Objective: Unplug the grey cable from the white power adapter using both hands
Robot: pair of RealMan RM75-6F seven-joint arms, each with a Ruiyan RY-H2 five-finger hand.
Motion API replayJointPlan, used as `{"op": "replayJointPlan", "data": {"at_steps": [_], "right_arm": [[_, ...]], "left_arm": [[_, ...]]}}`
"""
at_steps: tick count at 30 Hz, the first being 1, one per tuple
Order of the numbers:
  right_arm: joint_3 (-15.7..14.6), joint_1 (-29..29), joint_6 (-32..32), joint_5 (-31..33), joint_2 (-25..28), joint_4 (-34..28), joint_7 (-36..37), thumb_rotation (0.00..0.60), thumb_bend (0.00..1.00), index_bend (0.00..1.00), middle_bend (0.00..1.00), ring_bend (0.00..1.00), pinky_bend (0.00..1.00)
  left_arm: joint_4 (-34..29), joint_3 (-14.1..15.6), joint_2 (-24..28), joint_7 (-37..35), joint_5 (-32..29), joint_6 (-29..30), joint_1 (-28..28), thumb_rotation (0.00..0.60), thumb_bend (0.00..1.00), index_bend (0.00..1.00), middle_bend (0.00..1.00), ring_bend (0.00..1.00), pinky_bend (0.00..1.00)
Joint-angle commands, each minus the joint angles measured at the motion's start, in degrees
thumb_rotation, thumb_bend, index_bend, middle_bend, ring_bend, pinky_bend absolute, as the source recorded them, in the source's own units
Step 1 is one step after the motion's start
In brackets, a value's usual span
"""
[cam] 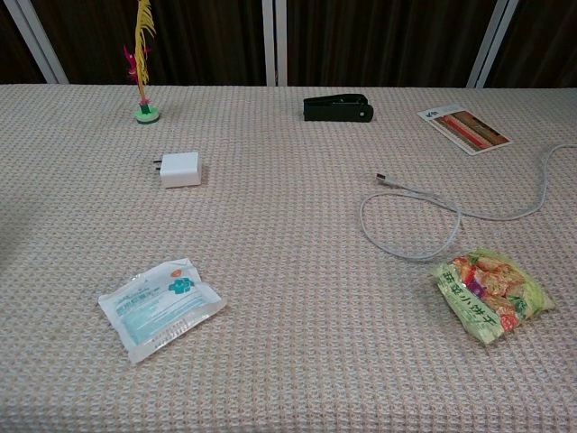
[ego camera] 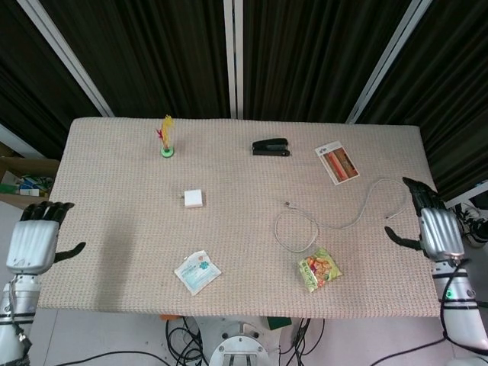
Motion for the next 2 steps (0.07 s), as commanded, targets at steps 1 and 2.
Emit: {"op": "replayJointPlan", "data": {"at_steps": [1,2], "right_arm": [[-4.09,-4.92,3.65,-4.07,2.18,2.14,2.92,0.600,0.24,0.00,0.01,0.00,0.00],[-4.63,-5.93,4.41,-4.91,2.15,2.82,3.55,0.600,0.25,0.00,0.00,0.00,0.00]], "left_arm": [[-0.13,3.51,1.20,-2.52,5.50,4.74,5.63,0.456,0.10,0.25,0.25,0.17,0.20],[0.07,3.94,0.94,-3.02,6.82,5.68,7.07,0.457,0.10,0.25,0.25,0.17,0.20]]}}
